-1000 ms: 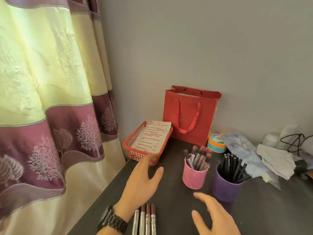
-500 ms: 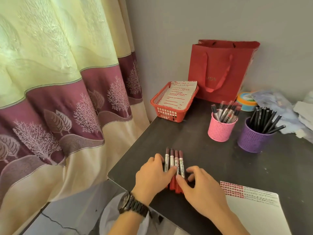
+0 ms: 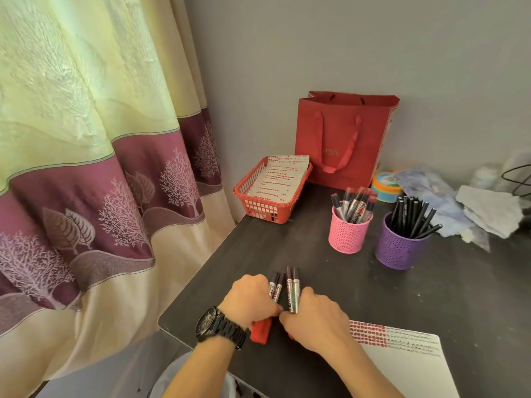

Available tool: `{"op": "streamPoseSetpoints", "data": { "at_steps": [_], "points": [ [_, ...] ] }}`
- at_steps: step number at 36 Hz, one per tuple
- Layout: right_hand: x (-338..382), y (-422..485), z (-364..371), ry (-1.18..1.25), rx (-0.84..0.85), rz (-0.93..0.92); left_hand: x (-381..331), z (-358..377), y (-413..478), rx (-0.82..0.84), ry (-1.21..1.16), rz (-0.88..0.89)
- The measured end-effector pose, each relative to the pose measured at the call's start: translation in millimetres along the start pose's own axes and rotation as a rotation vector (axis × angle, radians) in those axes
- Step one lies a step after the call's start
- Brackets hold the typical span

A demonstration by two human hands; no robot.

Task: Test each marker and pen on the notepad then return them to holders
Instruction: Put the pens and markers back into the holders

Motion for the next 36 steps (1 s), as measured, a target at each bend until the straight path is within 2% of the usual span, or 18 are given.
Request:
{"op": "streamPoseSetpoints", "data": {
  "at_steps": [5,8,10,13,14,18,22,25,30,33,36],
  "points": [
    [-1,3,5,-0.01,-0.032,0.008,4,-3,-1,0.097,-0.137,0.029],
    [-6,7,2,0.055,-0.027,0.01,9,2,-8,0.248,-0.515,0.077],
    [-14,8,-4,0.26,0.037,0.007,10,8,-15,0.323,-0.816,0.102],
    [-30,10,-7,0.865,0.258,0.052,3,18,-19,0.342,-1.288,0.066],
    [-37,10,-9,0.995,0.287,0.05,0,20,-19,0.322,-1.422,0.045],
    [-72,11,-23,1.197,0.174,0.039,-16,19,-15,0.262,-1.743,0.037],
    [-112,7,-40,1.378,0.06,0.025,-33,8,-5,0.177,-1.854,0.132],
    [-141,5,-53,1.418,-0.029,-0.011,-50,-5,6,0.083,-1.859,0.197],
    [-189,6,-69,1.229,-0.3,0.024,-84,-33,22,-0.077,-1.835,0.276],
    [-210,9,-66,1.049,-0.455,0.12,-107,-48,34,-0.157,-1.804,0.286],
    [-223,13,-57,1.057,-0.537,0.215,-130,-63,50,-0.26,-1.743,0.326]
  ]
}}
Point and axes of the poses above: each hand's wrist, its own y-axis towards the middle knuckle, its own z-axis out of the palm, x = y × z, the point moved 2 cm from there along y, towards the middle knuckle, and after that the axes turned 3 degrees about z, right-handed, at the moved point
